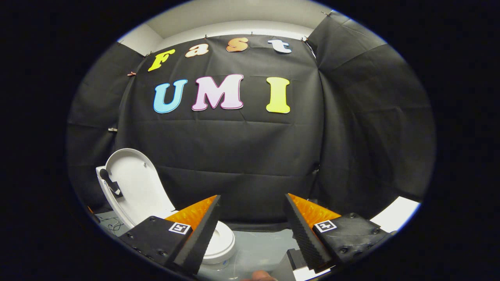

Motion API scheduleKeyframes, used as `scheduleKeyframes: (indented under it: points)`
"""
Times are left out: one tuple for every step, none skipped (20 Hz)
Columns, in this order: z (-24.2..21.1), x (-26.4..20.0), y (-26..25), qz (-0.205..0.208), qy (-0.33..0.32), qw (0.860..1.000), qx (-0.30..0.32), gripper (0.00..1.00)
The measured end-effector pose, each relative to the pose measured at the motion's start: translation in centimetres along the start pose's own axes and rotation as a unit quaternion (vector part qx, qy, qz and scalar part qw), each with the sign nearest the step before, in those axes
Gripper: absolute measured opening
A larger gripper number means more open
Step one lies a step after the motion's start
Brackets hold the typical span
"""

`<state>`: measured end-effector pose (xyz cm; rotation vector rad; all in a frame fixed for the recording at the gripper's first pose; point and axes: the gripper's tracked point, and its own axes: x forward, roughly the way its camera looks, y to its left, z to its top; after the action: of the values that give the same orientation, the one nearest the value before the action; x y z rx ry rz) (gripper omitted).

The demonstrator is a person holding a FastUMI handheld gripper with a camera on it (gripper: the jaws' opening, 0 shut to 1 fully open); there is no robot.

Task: Open the toilet lid.

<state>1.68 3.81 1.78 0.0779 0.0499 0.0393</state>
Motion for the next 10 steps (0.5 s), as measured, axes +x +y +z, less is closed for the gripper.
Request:
scheduleKeyframes:
  points:
    - [0.16, 0.03, 0.01, 0.001, -0.001, 1.0, 0.002, 0.99]
    - [0.19, 0.07, -0.16, -0.001, -0.001, 1.0, 0.004, 0.99]
    - [0.09, 0.19, -0.11, 0.001, 0.0, 1.0, 0.006, 0.99]
    - [0.0, 0.23, 0.08, 0.002, 0.002, 1.0, 0.009, 0.99]
    - [0.03, 0.26, 0.07, 0.004, 0.001, 1.0, 0.012, 0.99]
    - [0.16, 0.24, 0.28, 0.007, -0.003, 1.0, 0.016, 0.99]
    - [0.16, 0.28, 0.41, 0.009, -0.004, 1.0, 0.02, 0.99]
    - [-0.11, 0.38, 0.42, 0.009, -0.002, 1.0, 0.022, 0.99]
    - [-0.3, 0.44, 0.44, 0.009, 0.001, 1.0, 0.02, 0.99]
    - [-0.41, 0.44, 0.34, 0.008, 0.001, 1.0, 0.017, 0.99]
